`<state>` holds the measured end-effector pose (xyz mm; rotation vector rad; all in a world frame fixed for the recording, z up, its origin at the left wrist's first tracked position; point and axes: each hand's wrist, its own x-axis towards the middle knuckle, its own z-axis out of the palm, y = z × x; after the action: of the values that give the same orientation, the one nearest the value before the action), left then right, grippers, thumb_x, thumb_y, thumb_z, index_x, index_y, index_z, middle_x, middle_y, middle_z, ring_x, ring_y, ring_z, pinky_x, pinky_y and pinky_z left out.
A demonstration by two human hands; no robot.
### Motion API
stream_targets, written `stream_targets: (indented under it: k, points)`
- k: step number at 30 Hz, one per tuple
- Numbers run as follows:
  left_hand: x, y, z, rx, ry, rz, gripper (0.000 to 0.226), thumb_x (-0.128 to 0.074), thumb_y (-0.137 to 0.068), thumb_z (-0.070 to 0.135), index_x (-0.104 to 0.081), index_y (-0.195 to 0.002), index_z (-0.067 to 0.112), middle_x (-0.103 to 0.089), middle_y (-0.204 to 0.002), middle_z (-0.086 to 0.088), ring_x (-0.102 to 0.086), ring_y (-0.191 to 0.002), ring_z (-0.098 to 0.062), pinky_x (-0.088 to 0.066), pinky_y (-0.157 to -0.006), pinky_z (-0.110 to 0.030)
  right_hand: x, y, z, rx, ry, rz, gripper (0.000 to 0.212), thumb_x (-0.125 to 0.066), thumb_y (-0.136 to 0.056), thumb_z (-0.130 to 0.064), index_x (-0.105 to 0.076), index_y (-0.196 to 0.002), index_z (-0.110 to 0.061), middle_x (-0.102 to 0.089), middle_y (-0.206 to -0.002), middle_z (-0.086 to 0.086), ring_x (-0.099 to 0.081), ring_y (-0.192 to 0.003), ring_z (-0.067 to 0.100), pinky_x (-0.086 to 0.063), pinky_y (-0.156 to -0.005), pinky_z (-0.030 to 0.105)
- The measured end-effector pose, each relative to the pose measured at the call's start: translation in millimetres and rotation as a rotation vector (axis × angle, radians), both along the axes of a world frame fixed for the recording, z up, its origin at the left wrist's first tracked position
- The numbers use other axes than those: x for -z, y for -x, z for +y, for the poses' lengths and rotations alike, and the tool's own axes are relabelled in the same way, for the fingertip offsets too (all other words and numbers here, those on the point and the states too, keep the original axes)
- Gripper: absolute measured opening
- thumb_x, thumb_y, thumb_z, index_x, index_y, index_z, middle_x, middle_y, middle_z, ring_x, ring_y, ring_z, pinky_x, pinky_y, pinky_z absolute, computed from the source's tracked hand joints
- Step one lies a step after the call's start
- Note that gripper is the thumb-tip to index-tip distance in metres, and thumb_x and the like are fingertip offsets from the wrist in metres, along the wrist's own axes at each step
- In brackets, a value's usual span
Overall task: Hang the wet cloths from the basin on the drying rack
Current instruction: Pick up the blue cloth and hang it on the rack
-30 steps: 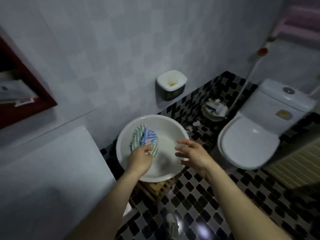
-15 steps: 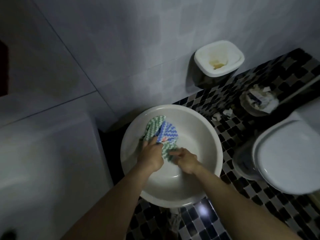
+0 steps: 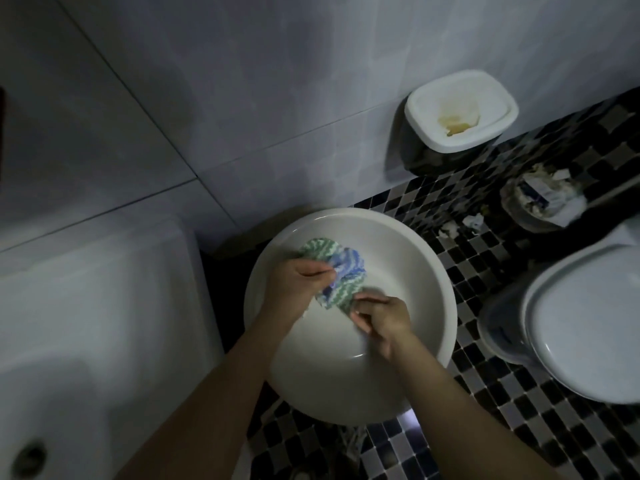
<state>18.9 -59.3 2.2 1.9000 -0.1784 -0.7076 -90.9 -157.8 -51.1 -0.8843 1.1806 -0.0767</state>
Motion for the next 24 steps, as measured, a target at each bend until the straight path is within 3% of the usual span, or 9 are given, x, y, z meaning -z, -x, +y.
stream_targets:
  k: [4, 8, 10, 12, 15, 17, 18, 21, 24]
  points:
    - [-35, 0, 4, -0.041, 0.174, 0.096, 0.025, -0.064, -0.081, -0.013, -0.065, -0.077, 0.012, -0.068, -0.056, 0.015, -0.062, -0.056, 0.007, -0.047, -0.058, -0.007, -28, 4, -12, 0.208, -0.174, -0.128, 0.022, -0.05, -0.082, 0.019, -0.062, -0.077, 0.001, -0.062, -0.072, 0.009, -0.061, -0.066, 0.018, -0.055, -0.05, 0.02]
    - [-57, -1, 11, -0.066, 0.317, 0.329, 0.025, -0.05, -0.091, -0.006, -0.066, -0.084, 0.012, -0.071, -0.066, 0.003, -0.068, -0.063, -0.008, -0.054, -0.059, -0.02, -61, 12, -14, 0.236, -0.275, -0.227, 0.034, -0.037, -0.084, 0.013, -0.064, -0.071, -0.002, -0.061, -0.059, 0.005, -0.055, -0.044, 0.009, -0.047, -0.04, 0.014]
    - [-65, 0, 15, -0.037, 0.321, 0.297, 0.031, -0.049, -0.091, -0.002, -0.071, -0.083, 0.018, -0.068, -0.07, -0.003, -0.065, -0.066, -0.015, -0.052, -0.061, -0.026, -82, 17, -12, 0.162, -0.26, -0.272, 0.038, -0.037, -0.085, 0.007, -0.066, -0.064, -0.005, -0.058, -0.059, 0.006, -0.046, -0.042, 0.009, -0.039, -0.035, 0.014]
    - [-75, 4, 16, 0.063, 0.262, 0.155, 0.032, -0.05, -0.089, 0.0, -0.073, -0.087, 0.022, -0.062, -0.067, 0.003, -0.055, -0.061, -0.01, -0.043, -0.058, -0.023, -104, 22, -9, 0.031, -0.22, -0.331, 0.026, -0.046, -0.089, -0.002, -0.069, -0.077, -0.004, -0.062, -0.073, 0.011, -0.051, -0.051, 0.013, -0.043, -0.04, 0.018]
    - [-99, 14, 21, 0.255, 0.19, -0.021, 0.033, -0.05, -0.09, -0.003, -0.068, -0.098, 0.023, -0.055, -0.055, 0.017, -0.048, -0.052, 0.002, -0.04, -0.05, -0.015, -141, 32, 3, -0.149, 0.001, -0.348, 0.019, -0.059, -0.092, -0.011, -0.07, -0.102, 0.001, -0.072, -0.087, 0.019, -0.068, -0.069, 0.022, -0.056, -0.057, 0.026]
    - [-114, 23, 26, 0.329, 0.199, -0.078, 0.032, -0.054, -0.089, -0.003, -0.066, -0.095, 0.026, -0.056, -0.057, 0.014, -0.05, -0.052, 0.0, -0.042, -0.051, -0.017, -161, 40, 17, -0.281, 0.212, -0.322, 0.023, -0.066, -0.089, -0.018, -0.07, -0.104, 0.0, -0.073, -0.096, 0.02, -0.069, -0.081, 0.025, -0.057, -0.075, 0.032]
    - [-121, 27, 27, 0.342, 0.204, -0.105, 0.031, -0.058, -0.088, -0.002, -0.066, -0.093, 0.027, -0.058, -0.06, 0.011, -0.052, -0.053, 0.0, -0.043, -0.052, -0.017, -172, 43, 25, -0.345, 0.317, -0.288, 0.023, -0.069, -0.088, -0.022, -0.072, -0.1, -0.003, -0.074, -0.094, 0.017, -0.068, -0.081, 0.023, -0.054, -0.077, 0.032]
    - [-138, 38, 30, 0.351, 0.218, -0.22, 0.032, -0.067, -0.083, 0.0, -0.066, -0.085, 0.032, -0.062, -0.067, 0.005, -0.058, -0.058, -0.004, -0.047, -0.062, -0.018, -196, 51, 40, -0.45, 0.593, -0.144, 0.02, -0.074, -0.084, -0.024, -0.074, -0.084, -0.004, -0.073, -0.074, 0.01, -0.063, -0.065, 0.016, -0.05, -0.063, 0.028]
    - [-160, 50, 45, 0.415, 0.229, -0.311, 0.035, -0.069, -0.081, 0.001, -0.065, -0.078, 0.036, -0.06, -0.071, 0.005, -0.058, -0.062, -0.006, -0.046, -0.065, -0.015, -222, 63, 59, -0.533, 0.889, 0.009, 0.018, -0.072, -0.082, -0.016, -0.069, -0.073, -0.002, -0.067, -0.066, 0.016, -0.054, -0.056, 0.015, -0.043, -0.056, 0.028]
